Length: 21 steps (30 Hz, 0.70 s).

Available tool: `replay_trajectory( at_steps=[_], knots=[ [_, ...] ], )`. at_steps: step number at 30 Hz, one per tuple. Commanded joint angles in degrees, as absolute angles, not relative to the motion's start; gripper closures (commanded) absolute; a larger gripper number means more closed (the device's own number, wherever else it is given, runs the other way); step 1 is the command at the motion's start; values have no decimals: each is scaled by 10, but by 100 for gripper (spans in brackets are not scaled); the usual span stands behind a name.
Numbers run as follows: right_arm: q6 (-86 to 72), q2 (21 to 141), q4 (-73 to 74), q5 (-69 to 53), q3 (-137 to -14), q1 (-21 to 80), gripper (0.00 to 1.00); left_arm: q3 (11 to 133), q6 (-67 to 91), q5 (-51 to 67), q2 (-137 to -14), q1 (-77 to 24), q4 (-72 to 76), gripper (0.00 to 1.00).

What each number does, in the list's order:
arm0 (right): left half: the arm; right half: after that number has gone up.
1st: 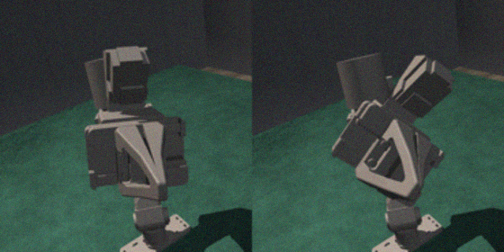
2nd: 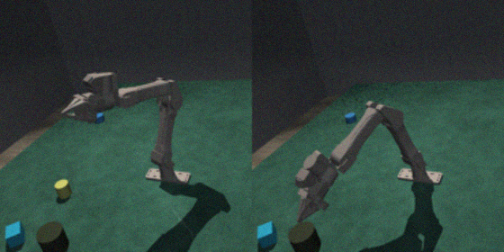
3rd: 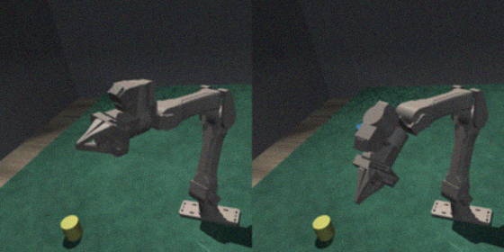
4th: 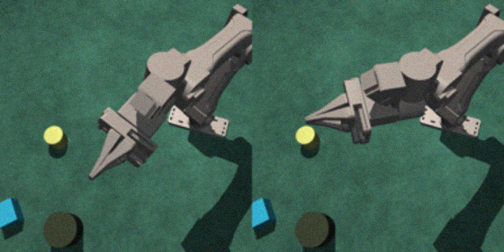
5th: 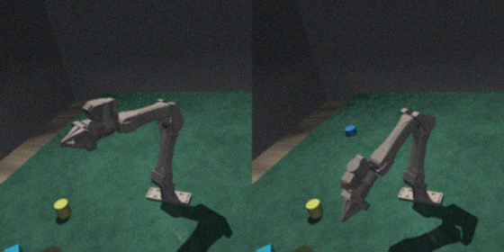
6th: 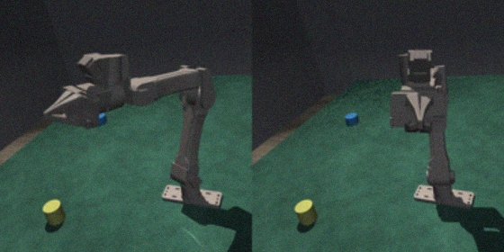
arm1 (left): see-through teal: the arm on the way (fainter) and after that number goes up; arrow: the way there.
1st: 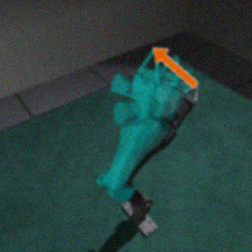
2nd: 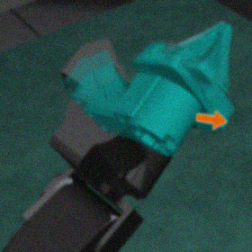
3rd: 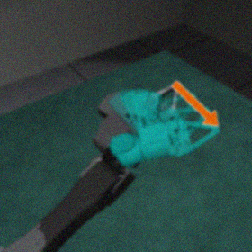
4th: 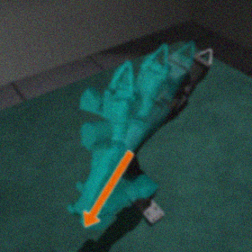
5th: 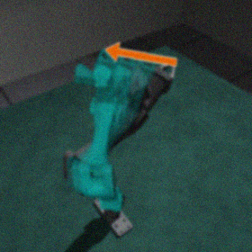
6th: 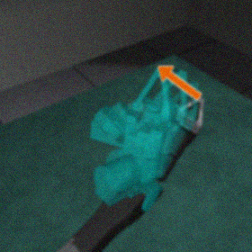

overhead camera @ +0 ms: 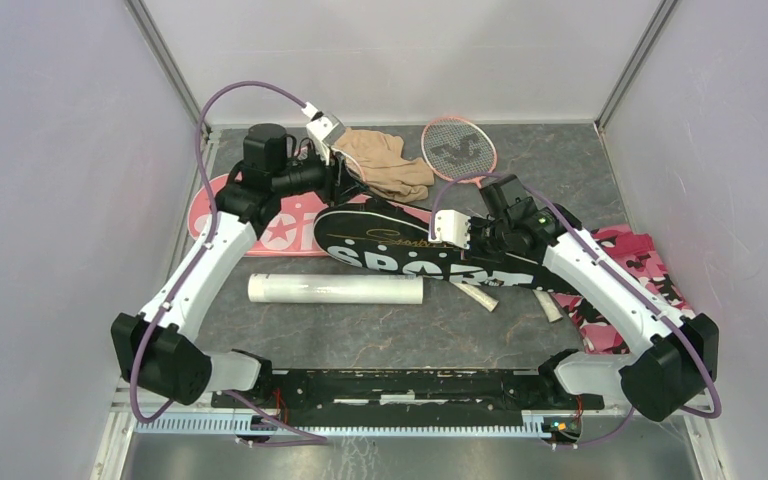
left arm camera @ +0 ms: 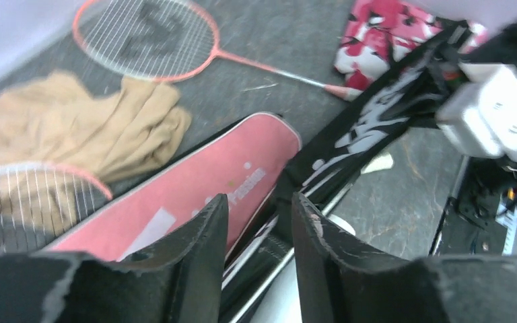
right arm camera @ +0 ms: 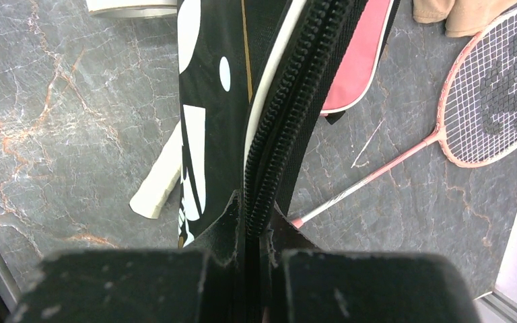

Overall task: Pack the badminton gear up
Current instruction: Adjust the racket bag at the center of the board.

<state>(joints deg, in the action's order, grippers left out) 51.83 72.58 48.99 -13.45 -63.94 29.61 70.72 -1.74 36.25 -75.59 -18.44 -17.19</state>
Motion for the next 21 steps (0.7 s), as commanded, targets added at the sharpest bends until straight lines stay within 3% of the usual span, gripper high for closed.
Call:
replay_trajectory(
  at_steps=[1, 5, 8, 21],
  knots=[
    [530, 732, 523, -116, -648, 291, 100, 790, -166, 524, -756, -207, -230, 49],
    [529, 732, 528, -116, -654, 292, 100, 865, -340, 540, -798, -247, -383, 33],
    [529, 730, 531, -117, -657, 292, 100, 913, -460, 535, -837, -265, -487, 27],
    [530, 719, 529, -122, -642, 291, 100, 1068, -688, 492, -1008, -309, -731, 23]
  ],
)
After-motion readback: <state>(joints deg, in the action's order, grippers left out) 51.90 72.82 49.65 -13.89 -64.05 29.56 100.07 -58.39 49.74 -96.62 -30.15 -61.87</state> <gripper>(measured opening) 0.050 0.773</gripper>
